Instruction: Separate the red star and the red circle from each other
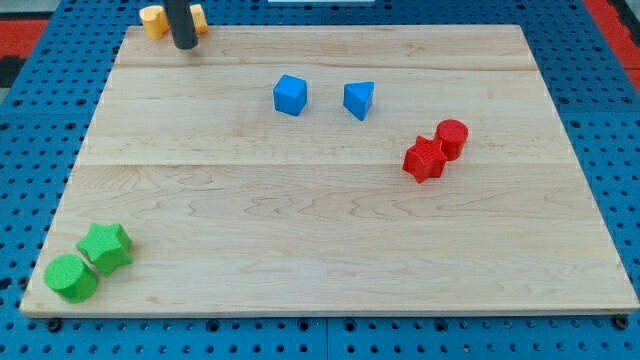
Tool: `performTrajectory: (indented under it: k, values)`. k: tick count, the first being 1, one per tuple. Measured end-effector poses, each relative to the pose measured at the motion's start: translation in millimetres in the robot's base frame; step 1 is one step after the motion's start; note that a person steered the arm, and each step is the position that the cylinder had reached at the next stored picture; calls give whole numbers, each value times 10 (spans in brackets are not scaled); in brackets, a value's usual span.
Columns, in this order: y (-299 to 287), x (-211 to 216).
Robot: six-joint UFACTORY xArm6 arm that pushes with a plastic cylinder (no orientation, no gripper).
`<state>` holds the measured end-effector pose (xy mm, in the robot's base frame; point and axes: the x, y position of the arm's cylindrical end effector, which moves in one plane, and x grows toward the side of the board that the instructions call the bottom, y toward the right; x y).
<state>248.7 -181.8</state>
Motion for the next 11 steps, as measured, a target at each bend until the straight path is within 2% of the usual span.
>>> performTrajectory:
  k: [1, 2, 3, 4, 5, 6, 8, 9, 10, 11]
  values:
    - [-251, 316]
    - [-755, 1023]
    - [112, 1876]
    - [1289, 2476]
    - [2746, 2765]
    - [3351, 2656]
    - [3513, 1974]
    - [2673, 1447]
    - [1892, 1329]
    - [2604, 1715]
